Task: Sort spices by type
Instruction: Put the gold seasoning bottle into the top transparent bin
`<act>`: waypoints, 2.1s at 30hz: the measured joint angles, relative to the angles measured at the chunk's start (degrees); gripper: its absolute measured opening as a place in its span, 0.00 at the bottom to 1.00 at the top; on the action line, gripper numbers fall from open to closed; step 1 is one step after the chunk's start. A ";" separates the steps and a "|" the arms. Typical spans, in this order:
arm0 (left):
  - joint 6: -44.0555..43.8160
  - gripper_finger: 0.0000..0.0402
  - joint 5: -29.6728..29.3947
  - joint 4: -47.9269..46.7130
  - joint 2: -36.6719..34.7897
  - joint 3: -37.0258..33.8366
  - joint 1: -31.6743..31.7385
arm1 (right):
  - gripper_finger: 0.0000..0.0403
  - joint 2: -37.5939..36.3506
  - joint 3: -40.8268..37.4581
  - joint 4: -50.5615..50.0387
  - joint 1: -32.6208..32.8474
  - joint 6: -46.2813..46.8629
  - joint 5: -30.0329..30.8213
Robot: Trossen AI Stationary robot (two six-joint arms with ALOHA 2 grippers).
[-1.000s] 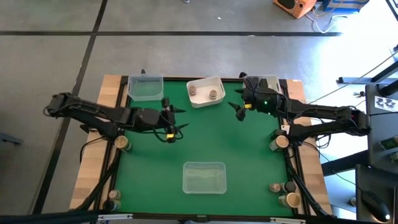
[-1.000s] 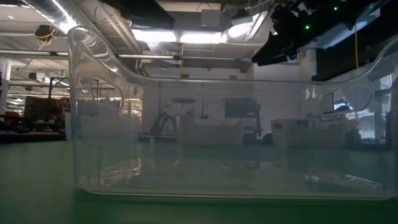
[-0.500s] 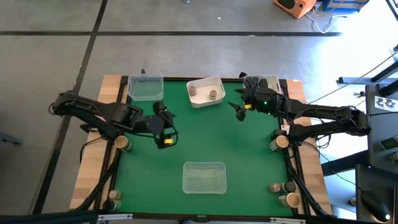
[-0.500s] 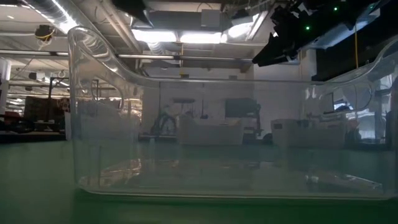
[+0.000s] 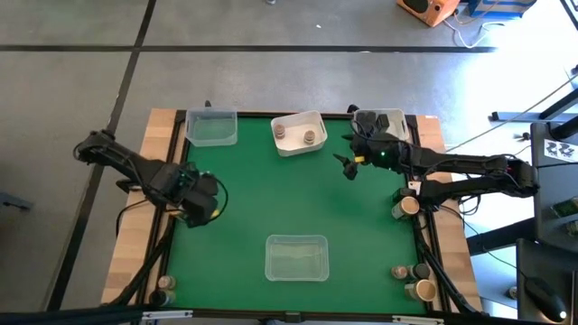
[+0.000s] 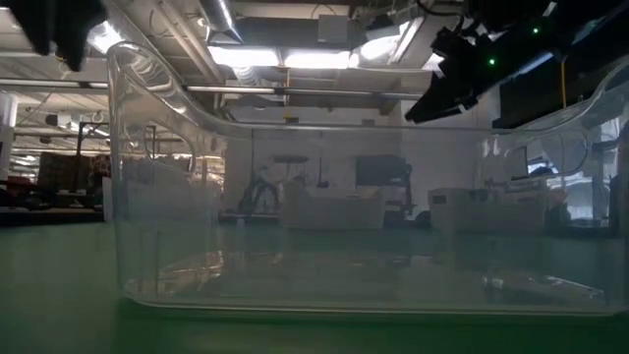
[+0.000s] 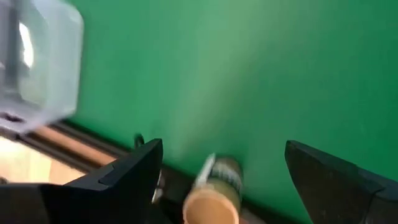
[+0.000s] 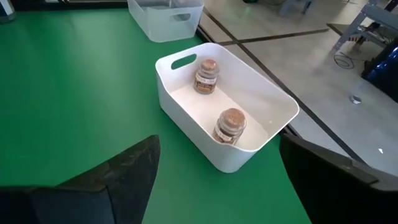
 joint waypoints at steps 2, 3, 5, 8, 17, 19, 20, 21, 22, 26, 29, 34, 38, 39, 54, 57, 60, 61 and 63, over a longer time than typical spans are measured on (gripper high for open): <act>0.00 0.80 2.32 0.39 0.00 -1.28 -0.61 | 0.82 0.00 -0.08 -0.14 0.00 0.35 -0.01; 0.01 0.80 3.29 0.39 0.02 -2.04 -0.86 | 0.82 0.00 -0.08 -0.12 0.00 0.64 -0.01; 0.03 0.80 5.48 0.35 0.02 -3.75 -1.24 | 0.82 0.00 -0.08 -0.10 0.00 0.87 -0.01; 0.31 0.80 8.95 0.29 0.01 -7.08 -1.85 | 0.82 0.00 -0.08 -0.10 0.00 0.88 -0.02; 1.26 0.80 13.44 0.36 -0.14 -13.99 -2.56 | 0.82 0.00 -0.08 -0.11 0.00 0.90 -0.02; 2.15 0.80 13.60 0.34 -0.61 -15.11 -2.58 | 0.82 0.00 -0.08 -0.08 0.00 0.92 -0.02; 2.67 0.80 13.60 0.32 -0.96 -15.76 -2.58 | 0.82 0.00 -0.08 -0.06 0.00 1.00 -0.02; 3.12 0.80 13.60 0.33 -1.23 -16.46 -2.57 | 0.82 0.00 -0.08 -0.05 0.00 1.17 -0.02; 3.31 0.80 13.60 0.29 -1.42 -17.11 -2.56 | 0.82 0.00 -0.08 -0.05 0.00 1.30 -0.04; 3.91 0.80 13.74 0.27 -2.20 -19.79 -2.56 | 0.82 0.00 -0.08 -0.05 0.00 1.99 -0.04; 5.58 0.80 14.70 0.38 -2.34 -22.22 -2.56 | 0.82 0.00 -0.08 0.05 0.00 2.29 -0.07; 8.11 0.78 15.11 2.07 -2.44 -23.71 -2.49 | 0.82 0.00 -0.08 0.16 -0.01 2.35 -0.07; 8.61 0.74 15.58 2.78 -2.36 -24.05 -2.43 | 0.82 0.00 -0.08 0.17 -0.02 2.45 -0.07; 8.46 0.72 16.03 2.84 -2.36 -24.05 -2.43 | 0.82 0.00 -0.08 0.17 0.00 2.45 -0.07; -0.27 0.65 19.87 6.38 -2.34 -21.71 -1.99 | 0.82 0.00 -0.08 0.14 -0.02 2.44 -0.07; -2.82 0.64 19.32 5.96 -2.32 -19.97 -0.83 | 0.82 0.00 -0.08 0.15 -0.02 2.43 -0.07; -4.11 0.64 18.85 5.98 -2.32 -18.35 1.00 | 0.82 0.00 -0.06 0.15 -0.02 2.43 -0.07; -4.27 0.64 18.51 5.87 -2.32 -17.87 1.70 | 0.82 0.00 -0.06 0.15 -0.02 2.43 -0.07; -4.28 0.64 17.79 5.71 -2.32 -16.87 3.19 | 0.82 0.00 -0.06 0.15 -0.02 2.43 -0.07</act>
